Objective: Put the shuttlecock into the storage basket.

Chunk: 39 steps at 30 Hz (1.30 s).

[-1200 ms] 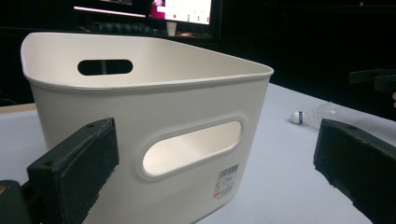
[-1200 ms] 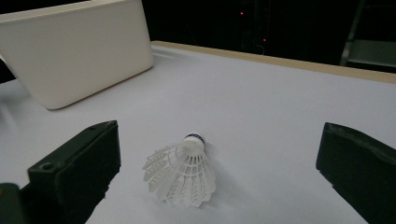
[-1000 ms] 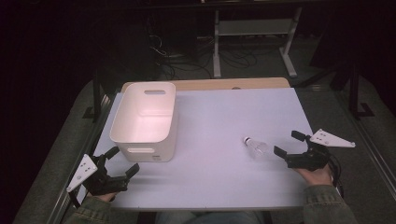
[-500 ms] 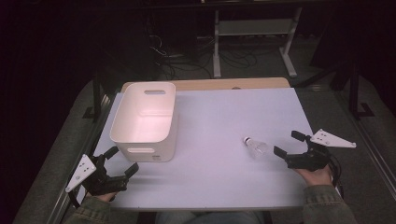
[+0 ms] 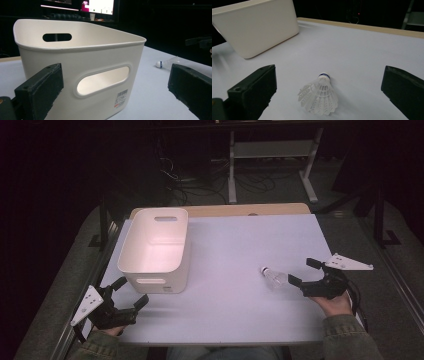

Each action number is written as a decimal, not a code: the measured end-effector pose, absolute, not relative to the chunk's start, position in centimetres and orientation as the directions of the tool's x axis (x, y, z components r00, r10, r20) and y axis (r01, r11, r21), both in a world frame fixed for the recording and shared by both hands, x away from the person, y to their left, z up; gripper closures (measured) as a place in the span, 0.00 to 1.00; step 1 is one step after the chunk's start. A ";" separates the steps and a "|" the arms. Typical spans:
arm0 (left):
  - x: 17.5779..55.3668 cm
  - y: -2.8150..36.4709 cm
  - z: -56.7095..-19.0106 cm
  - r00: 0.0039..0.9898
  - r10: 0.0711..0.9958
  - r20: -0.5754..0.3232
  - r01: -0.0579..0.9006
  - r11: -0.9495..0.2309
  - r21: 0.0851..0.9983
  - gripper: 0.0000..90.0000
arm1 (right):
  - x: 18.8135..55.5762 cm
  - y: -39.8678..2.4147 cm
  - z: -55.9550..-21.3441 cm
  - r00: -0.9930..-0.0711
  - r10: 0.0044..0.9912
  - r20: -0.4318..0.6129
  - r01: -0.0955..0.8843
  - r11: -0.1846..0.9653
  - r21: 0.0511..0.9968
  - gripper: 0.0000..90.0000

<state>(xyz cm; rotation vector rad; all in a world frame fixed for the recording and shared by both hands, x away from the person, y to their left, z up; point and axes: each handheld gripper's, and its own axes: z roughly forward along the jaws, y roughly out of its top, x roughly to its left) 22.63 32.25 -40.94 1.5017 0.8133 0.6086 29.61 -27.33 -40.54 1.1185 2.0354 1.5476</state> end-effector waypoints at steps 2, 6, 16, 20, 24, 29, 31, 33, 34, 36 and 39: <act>22.6 32.2 -40.9 0.611 0.787 -0.091 0.133 0.011 0.991 0.00 | 29.8 -27.4 -40.3 -0.621 0.761 0.188 0.383 0.085 0.920 0.00; 22.6 32.2 -40.9 0.613 0.786 -0.087 0.133 0.006 0.991 0.00 | 30.2 -27.4 -40.0 -0.626 0.758 0.183 0.390 0.101 0.915 0.00; 22.6 32.2 -40.9 0.616 0.783 -0.087 0.136 0.003 0.991 0.00 | 31.1 -27.1 -39.5 -0.637 0.753 0.165 0.396 0.136 0.908 0.00; 22.6 32.2 -40.9 0.615 0.783 -0.088 0.136 0.005 0.991 0.00 | 31.5 -27.0 -39.4 -0.639 0.752 0.162 0.400 0.145 0.905 0.00; 22.6 32.2 -40.9 0.615 0.784 -0.088 0.137 0.005 0.991 0.00 | 32.0 -26.8 -39.3 -0.642 0.749 0.164 0.410 0.153 0.899 0.00; 22.6 32.0 -40.9 0.621 0.778 -0.090 0.135 0.007 0.991 0.00 | 32.7 -26.6 -39.6 -0.643 0.748 0.167 0.442 0.183 0.878 0.00; 22.6 32.0 -40.9 0.621 0.778 -0.089 0.135 0.006 0.991 0.00 | 33.1 -26.4 -39.7 -0.641 0.749 0.168 0.452 0.192 0.871 0.00; 22.6 32.1 -40.9 0.621 0.779 -0.088 0.135 0.005 0.991 0.00 | 33.6 -26.2 -39.9 -0.640 0.748 0.175 0.464 0.195 0.864 0.00; 22.6 32.1 -40.9 0.621 0.779 -0.089 0.134 0.006 0.991 0.00 | 33.7 -26.2 -40.0 -0.640 0.748 0.176 0.469 0.199 0.861 0.01; 22.6 32.1 -40.9 0.621 0.779 -0.089 0.135 0.006 0.991 0.00 | 34.1 -26.1 -40.3 -0.640 0.747 0.180 0.477 0.203 0.855 0.02; 22.6 32.1 -40.9 0.617 0.781 -0.093 0.137 0.010 0.991 0.00 | 34.3 -26.1 -40.5 -0.638 0.746 0.189 0.484 0.198 0.852 0.04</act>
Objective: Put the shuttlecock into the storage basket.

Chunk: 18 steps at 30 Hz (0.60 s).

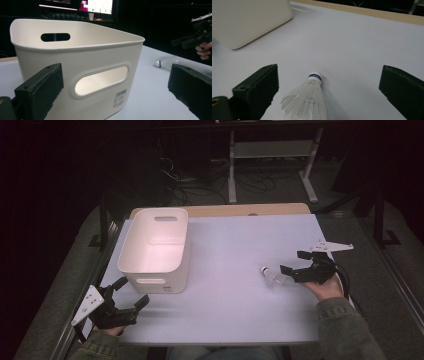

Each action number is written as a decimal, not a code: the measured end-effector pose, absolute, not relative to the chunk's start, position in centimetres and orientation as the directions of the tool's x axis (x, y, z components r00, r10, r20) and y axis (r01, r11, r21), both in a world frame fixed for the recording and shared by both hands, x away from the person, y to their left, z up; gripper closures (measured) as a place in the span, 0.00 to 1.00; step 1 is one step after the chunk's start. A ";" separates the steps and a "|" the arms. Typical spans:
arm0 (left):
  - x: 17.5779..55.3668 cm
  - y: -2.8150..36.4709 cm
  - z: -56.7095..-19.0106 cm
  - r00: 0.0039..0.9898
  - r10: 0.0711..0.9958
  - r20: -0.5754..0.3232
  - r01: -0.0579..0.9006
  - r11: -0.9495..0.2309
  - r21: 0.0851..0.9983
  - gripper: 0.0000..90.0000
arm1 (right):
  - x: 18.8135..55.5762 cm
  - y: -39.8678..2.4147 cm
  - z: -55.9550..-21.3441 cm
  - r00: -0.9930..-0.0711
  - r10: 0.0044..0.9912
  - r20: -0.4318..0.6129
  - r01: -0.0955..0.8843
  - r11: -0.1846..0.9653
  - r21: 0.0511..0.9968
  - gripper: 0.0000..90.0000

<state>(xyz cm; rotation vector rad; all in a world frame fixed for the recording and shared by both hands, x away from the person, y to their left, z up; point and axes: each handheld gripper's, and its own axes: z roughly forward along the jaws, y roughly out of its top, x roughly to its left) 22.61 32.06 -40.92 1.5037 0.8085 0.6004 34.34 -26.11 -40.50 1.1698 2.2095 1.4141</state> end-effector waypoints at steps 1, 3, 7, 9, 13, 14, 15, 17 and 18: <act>22.6 32.1 -40.9 0.617 0.781 -0.093 0.136 0.010 0.991 0.00 | 34.4 -26.1 -40.6 -0.637 0.747 0.189 0.485 0.198 0.852 0.05; 22.6 32.1 -40.9 0.617 0.781 -0.093 0.136 0.010 0.991 0.00 | 34.6 -26.2 -40.7 -0.637 0.745 0.196 0.489 0.194 0.850 0.09; 22.6 32.1 -40.9 0.620 0.779 -0.094 0.137 0.011 0.991 0.00 | 34.9 -26.4 -40.9 -0.657 0.716 0.238 0.512 0.192 0.837 0.26; 22.6 32.1 -40.9 0.621 0.779 -0.088 0.135 0.005 0.991 0.00 | 35.0 -26.5 -41.0 -0.663 0.705 0.252 0.517 0.188 0.835 0.32; 22.6 32.1 -40.9 0.622 0.778 -0.092 0.136 0.008 0.991 0.00 | 35.3 -26.6 -41.2 -0.672 0.689 0.270 0.529 0.192 0.826 0.44; 22.6 32.1 -40.9 0.622 0.778 -0.092 0.136 0.008 0.991 0.00 | 35.3 -26.6 -41.2 -0.672 0.689 0.270 0.529 0.192 0.826 0.44; 22.6 32.1 -40.9 0.622 0.778 -0.091 0.135 0.008 0.991 0.00 | 35.3 -26.6 -41.2 -0.673 0.689 0.269 0.529 0.194 0.826 0.46; 22.6 32.1 -40.9 0.622 0.778 -0.090 0.134 0.007 0.991 0.00 | 35.4 -26.6 -41.3 -0.667 0.695 0.269 0.534 0.194 0.823 0.54; 22.6 32.2 -40.9 0.622 0.778 -0.088 0.133 0.006 0.991 0.00 | 35.5 -26.8 -41.3 -0.661 0.701 0.269 0.537 0.192 0.821 0.58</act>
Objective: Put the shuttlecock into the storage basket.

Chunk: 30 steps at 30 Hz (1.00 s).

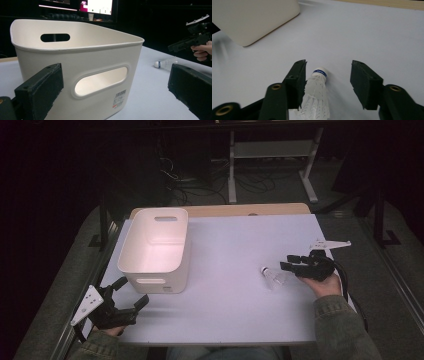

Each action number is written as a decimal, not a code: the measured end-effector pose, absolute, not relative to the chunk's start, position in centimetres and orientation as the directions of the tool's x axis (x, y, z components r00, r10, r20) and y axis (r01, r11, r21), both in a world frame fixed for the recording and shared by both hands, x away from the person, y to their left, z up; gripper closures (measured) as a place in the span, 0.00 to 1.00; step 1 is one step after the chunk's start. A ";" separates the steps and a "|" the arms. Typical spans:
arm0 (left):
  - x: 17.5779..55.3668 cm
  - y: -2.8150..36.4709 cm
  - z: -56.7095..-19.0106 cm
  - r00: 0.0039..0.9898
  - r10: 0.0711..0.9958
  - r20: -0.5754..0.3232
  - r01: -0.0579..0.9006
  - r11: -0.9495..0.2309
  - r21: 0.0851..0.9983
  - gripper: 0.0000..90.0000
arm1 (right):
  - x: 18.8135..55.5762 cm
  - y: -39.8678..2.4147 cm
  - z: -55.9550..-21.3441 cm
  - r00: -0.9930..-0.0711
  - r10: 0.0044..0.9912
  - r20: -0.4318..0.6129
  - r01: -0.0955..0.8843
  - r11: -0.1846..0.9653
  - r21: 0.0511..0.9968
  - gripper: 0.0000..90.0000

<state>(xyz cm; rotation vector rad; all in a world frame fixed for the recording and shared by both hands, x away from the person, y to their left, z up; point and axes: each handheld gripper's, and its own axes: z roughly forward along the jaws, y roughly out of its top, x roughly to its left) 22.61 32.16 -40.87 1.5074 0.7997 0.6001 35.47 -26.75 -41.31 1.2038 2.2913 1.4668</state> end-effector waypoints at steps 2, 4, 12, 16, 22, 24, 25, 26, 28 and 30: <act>22.6 32.1 -40.9 0.623 0.777 -0.090 0.132 0.009 0.991 0.00 | 35.6 -26.9 -41.4 -0.657 0.701 0.278 0.541 0.180 0.821 0.60; 22.6 32.1 -40.9 0.623 0.777 -0.090 0.132 0.010 0.991 0.00 | 35.7 -27.2 -41.6 -0.640 0.707 0.302 0.557 0.156 0.816 0.66; 22.6 32.2 -40.8 0.623 0.777 -0.087 0.130 0.007 0.992 0.00 | 36.0 -27.0 -41.9 -0.622 0.726 0.292 0.577 0.174 0.798 0.83; 22.6 32.2 -40.9 0.621 0.778 -0.092 0.129 0.014 0.992 0.00 | 36.1 -27.1 -42.1 -0.608 0.735 0.301 0.592 0.167 0.788 0.97; 22.6 32.2 -40.9 0.622 0.778 -0.088 0.129 0.009 0.992 0.00 | 36.4 -27.0 -42.6 -0.597 0.732 0.329 0.632 0.176 0.754 0.99; 22.6 32.2 -40.9 0.623 0.778 -0.088 0.130 0.009 0.992 0.00 | 36.4 -27.0 -42.7 -0.593 0.734 0.333 0.640 0.177 0.748 0.99; 22.6 32.2 -40.9 0.624 0.777 -0.088 0.130 0.008 0.992 0.00 | 36.5 -26.9 -42.7 -0.585 0.737 0.339 0.649 0.175 0.740 0.99; 22.6 32.2 -40.9 0.624 0.776 -0.088 0.131 0.008 0.991 0.00 | 36.6 -26.9 -42.9 -0.576 0.740 0.347 0.659 0.170 0.733 0.99; 22.5 32.1 -40.9 0.625 0.775 -0.090 0.130 0.010 0.991 0.00 | 36.8 -27.0 -43.1 -0.569 0.743 0.354 0.667 0.165 0.727 0.99; 22.6 32.1 -40.9 0.625 0.775 -0.090 0.130 0.010 0.991 0.00 | 36.8 -26.9 -43.3 -0.561 0.746 0.358 0.679 0.168 0.715 0.99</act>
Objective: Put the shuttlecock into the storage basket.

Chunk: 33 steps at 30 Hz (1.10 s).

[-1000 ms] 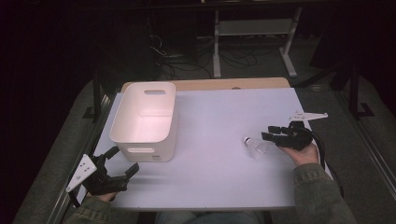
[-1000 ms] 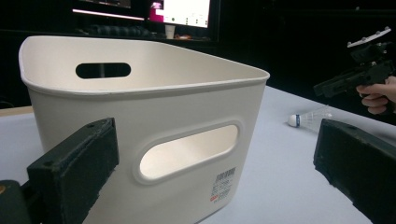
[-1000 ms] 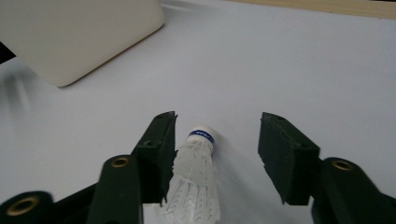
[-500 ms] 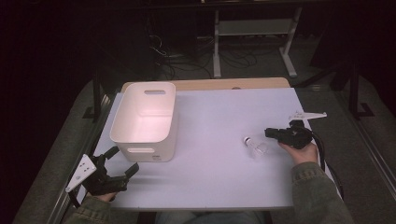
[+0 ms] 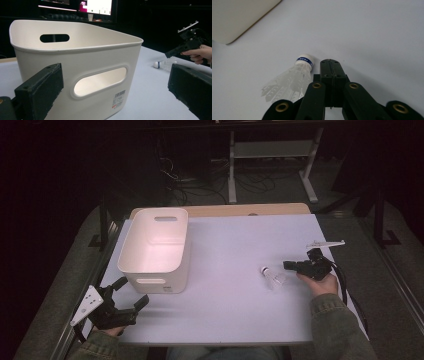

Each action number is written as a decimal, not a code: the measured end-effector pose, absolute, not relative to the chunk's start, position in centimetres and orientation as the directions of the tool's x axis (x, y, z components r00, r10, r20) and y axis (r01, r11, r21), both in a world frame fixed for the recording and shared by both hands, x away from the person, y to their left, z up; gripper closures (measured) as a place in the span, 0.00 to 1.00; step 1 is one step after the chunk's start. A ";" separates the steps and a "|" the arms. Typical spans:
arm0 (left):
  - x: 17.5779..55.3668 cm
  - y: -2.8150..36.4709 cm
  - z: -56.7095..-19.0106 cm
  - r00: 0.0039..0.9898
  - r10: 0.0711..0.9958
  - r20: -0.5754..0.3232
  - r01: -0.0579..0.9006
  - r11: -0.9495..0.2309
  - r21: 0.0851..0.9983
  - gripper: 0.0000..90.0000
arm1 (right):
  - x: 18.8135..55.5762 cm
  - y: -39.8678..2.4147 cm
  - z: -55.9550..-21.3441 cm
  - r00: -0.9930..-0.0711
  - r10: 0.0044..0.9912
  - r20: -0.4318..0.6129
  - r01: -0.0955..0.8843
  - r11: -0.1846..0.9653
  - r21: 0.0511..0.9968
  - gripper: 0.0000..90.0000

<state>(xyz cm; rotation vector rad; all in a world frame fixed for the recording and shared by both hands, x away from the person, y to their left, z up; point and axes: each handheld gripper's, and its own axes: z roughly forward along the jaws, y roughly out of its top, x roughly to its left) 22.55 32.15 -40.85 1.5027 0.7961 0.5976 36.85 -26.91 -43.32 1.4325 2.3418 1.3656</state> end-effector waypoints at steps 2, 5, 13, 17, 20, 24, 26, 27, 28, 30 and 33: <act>22.6 32.2 -40.8 0.624 0.776 -0.088 0.130 0.008 0.991 0.00 | 36.9 -26.8 -43.5 -0.559 0.746 0.362 0.690 0.177 0.702 0.99; 22.5 32.2 -40.8 0.625 0.776 -0.089 0.130 0.009 0.991 0.00 | 37.0 -26.7 -43.8 -0.559 0.746 0.361 0.699 0.190 0.690 0.99; 22.6 32.2 -40.8 0.625 0.776 -0.086 0.129 0.006 0.992 0.00 | 37.2 -26.3 -44.3 -0.567 0.735 0.371 0.713 0.212 0.669 0.99; 22.5 32.2 -40.8 0.624 0.776 -0.089 0.130 0.009 0.991 0.00 | 37.1 -26.0 -44.4 -0.574 0.728 0.375 0.718 0.228 0.658 0.99; 22.5 32.2 -40.8 0.624 0.776 -0.089 0.130 0.009 0.991 0.00 | 37.0 -25.7 -44.5 -0.571 0.724 0.388 0.733 0.236 0.638 0.99; 22.5 32.2 -40.8 0.625 0.776 -0.086 0.129 0.006 0.992 0.00 | 36.9 -25.3 -44.5 -0.582 0.709 0.398 0.736 0.251 0.629 0.99; 22.5 32.2 -40.8 0.625 0.776 -0.086 0.128 0.007 0.992 0.00 | 36.8 -25.0 -44.5 -0.590 0.703 0.397 0.731 0.257 0.632 0.99; 22.5 32.2 -40.8 0.625 0.776 -0.084 0.127 0.005 0.992 0.00 | 36.7 -24.8 -44.4 -0.596 0.697 0.400 0.729 0.261 0.633 0.99; 22.5 32.2 -40.8 0.625 0.776 -0.084 0.127 0.005 0.992 0.00 | 36.7 -24.8 -44.4 -0.596 0.697 0.400 0.729 0.261 0.633 0.99; 22.5 32.2 -40.8 0.624 0.777 -0.089 0.128 0.010 0.992 0.00 | 36.6 -24.7 -44.4 -0.598 0.689 0.409 0.731 0.259 0.631 0.99; 22.5 32.2 -40.8 0.625 0.776 -0.087 0.129 0.007 0.992 0.00 | 36.5 -24.5 -44.3 -0.607 0.679 0.412 0.725 0.262 0.637 0.99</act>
